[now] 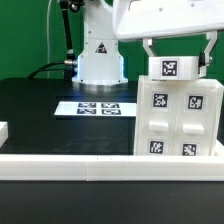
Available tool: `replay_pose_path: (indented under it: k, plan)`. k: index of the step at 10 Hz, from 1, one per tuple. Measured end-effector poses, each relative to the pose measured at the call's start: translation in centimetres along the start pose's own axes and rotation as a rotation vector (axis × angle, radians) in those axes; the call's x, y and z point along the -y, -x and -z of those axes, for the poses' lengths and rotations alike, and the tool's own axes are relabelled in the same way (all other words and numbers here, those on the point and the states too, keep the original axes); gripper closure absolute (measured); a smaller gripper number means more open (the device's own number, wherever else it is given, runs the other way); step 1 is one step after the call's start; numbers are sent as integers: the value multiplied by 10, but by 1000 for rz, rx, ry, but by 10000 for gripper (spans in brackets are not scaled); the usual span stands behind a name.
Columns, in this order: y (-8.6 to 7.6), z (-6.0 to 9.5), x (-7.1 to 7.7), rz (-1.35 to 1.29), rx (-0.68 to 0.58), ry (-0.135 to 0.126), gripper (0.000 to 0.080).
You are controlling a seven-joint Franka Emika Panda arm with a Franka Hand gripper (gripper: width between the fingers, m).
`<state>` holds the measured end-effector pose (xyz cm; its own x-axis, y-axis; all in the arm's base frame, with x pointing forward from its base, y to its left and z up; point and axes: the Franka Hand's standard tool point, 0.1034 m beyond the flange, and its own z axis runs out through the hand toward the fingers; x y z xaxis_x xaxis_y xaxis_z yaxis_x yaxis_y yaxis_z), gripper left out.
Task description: Assemble cabinet
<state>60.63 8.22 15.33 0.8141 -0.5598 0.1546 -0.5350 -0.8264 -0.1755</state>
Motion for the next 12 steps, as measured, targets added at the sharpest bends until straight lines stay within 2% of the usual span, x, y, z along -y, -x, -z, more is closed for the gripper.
replay_pose_path:
  k: [3, 4, 5, 7, 9, 12]
  plan:
    - [0, 0, 0, -164, 5, -7, 238]
    - [0, 0, 0, -276, 6, -16, 238]
    - [2, -1, 0, -462, -21, -46, 238]
    - [2, -1, 1, -666, -43, -94, 238]
    - [1, -1, 3, -885, -34, -120, 238]
    - [1, -2, 2, -1017, -11, -124, 238]
